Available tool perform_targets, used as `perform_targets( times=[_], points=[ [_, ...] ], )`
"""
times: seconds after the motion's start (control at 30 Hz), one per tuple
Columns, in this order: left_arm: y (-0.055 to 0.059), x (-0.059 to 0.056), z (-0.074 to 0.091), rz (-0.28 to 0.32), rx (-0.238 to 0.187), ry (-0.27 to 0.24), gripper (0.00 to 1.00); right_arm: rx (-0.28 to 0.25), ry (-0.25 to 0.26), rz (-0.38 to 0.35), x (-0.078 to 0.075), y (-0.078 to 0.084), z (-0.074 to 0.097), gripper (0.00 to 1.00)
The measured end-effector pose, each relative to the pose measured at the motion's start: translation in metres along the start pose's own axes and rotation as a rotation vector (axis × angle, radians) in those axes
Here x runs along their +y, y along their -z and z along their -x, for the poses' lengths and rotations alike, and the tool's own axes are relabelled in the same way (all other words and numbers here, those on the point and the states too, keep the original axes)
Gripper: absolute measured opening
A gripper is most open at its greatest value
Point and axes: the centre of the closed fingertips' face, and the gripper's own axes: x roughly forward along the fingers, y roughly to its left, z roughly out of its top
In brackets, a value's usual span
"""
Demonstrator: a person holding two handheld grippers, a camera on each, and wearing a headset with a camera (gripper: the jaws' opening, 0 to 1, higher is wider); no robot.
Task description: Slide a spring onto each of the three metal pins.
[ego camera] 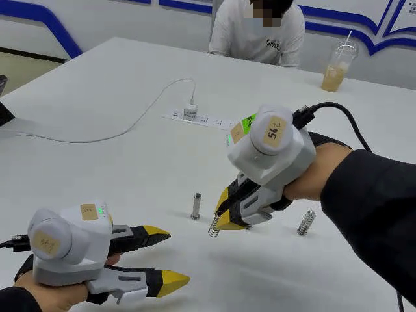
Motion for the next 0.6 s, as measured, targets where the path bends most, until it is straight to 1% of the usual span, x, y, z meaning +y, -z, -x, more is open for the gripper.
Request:
perform_targets(
  times=[0.17, 0.6],
  points=[
    [0.0, 0.0, 0.001, 0.002, -0.002, -0.004, 0.5, 0.006, 0.013, 0.001, -0.008, -0.001, 0.001, 0.12],
    [0.002, 0.002, 0.001, 0.002, 0.0, -0.008, 0.5, 0.028, 0.034, -0.011, -0.026, 0.006, 0.002, 0.12]
  ],
)
